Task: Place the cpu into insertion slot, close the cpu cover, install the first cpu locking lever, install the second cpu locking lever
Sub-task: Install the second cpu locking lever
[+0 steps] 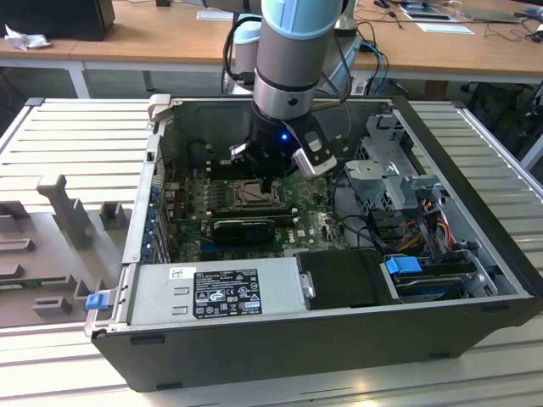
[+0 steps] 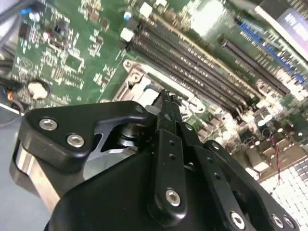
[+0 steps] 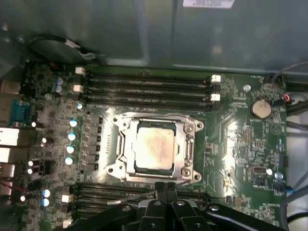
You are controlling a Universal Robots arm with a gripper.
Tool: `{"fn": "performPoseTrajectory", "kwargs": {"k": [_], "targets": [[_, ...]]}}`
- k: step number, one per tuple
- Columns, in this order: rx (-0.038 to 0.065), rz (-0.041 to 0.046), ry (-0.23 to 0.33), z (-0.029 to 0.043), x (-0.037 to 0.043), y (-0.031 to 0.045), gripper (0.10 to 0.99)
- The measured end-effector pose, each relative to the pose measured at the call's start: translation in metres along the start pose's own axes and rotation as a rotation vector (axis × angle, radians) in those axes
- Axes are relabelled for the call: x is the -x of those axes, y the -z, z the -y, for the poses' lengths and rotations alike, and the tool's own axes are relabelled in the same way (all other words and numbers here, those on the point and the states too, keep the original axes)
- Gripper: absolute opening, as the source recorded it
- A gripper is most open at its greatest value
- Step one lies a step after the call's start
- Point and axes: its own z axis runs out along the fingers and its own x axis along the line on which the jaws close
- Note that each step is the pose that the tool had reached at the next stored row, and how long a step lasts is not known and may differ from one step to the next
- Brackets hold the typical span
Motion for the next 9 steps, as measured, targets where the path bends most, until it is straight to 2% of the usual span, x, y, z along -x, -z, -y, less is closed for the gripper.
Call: {"fn": "performPoseTrajectory", "kwargs": {"k": [1,2,3,4,9], "targets": [[0.027,0.0002,0.009,-0.0001,-0.0021,-0.0002,0.106],[0.044,0.0015,0.011,-0.0003,-0.0040,-0.0004,0.106],[0.054,0.0021,0.011,-0.0004,-0.0074,-0.0006,0.106],[0.055,0.0022,0.011,0.0009,-0.0089,-0.0008,0.106],[0.055,0.0018,0.011,0.0172,-0.0102,0.0009,0.106]]}}
